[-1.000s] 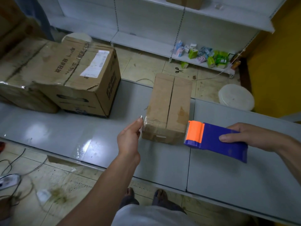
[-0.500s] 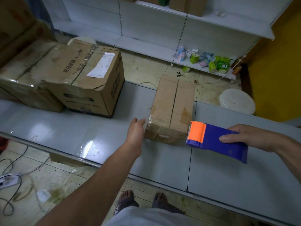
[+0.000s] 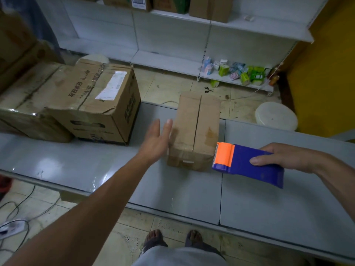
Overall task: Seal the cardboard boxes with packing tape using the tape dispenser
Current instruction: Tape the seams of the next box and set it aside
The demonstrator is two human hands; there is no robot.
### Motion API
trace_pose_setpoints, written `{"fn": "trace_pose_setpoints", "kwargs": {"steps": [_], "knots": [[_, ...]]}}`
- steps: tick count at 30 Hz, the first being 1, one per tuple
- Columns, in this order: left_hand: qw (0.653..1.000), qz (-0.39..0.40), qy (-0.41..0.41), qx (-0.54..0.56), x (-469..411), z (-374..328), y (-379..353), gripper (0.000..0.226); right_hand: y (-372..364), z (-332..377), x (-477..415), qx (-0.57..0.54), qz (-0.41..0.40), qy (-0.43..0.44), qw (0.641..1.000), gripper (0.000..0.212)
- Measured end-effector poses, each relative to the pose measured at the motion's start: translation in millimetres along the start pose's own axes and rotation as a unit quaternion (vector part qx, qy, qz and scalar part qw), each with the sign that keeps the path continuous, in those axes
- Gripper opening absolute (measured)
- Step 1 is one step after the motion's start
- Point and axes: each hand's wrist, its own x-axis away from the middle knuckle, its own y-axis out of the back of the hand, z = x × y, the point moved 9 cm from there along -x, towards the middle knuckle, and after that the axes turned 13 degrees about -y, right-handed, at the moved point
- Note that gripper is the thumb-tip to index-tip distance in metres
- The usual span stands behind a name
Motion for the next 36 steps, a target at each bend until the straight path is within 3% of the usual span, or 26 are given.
{"fn": "trace_pose_setpoints", "kwargs": {"steps": [2,4,6,9,14,36], "knots": [[0.986,-0.058,-0.126,-0.092,-13.5,-50.0,8.2,0.059,-0.9,-0.3,-0.2,-0.001,0.001,0.002,1.000,0.063],[0.955,-0.007,-0.240,-0.174,-24.9,-93.0,-22.5,0.051,-0.8,0.0,-0.5,-0.005,-0.001,0.003,1.000,0.054],[0.918,0.060,-0.282,-0.272,-35.7,-100.5,-59.1,0.051,0.6,-1.1,0.6,-0.006,-0.007,0.003,1.000,0.050],[0.873,0.093,-0.273,-0.393,-46.5,-73.1,-80.4,0.056,-1.0,-6.5,0.6,-0.007,-0.005,0.003,1.000,0.054],[0.853,0.101,-0.273,-0.432,-51.0,-67.3,-83.5,0.059,-4.6,-14.1,0.8,-0.029,0.007,0.021,0.999,0.051],[0.852,0.076,-0.277,-0.438,-50.9,-67.0,-81.3,0.057,12.1,-46.2,7.4,-0.025,-0.004,0.025,0.999,0.054]]}}
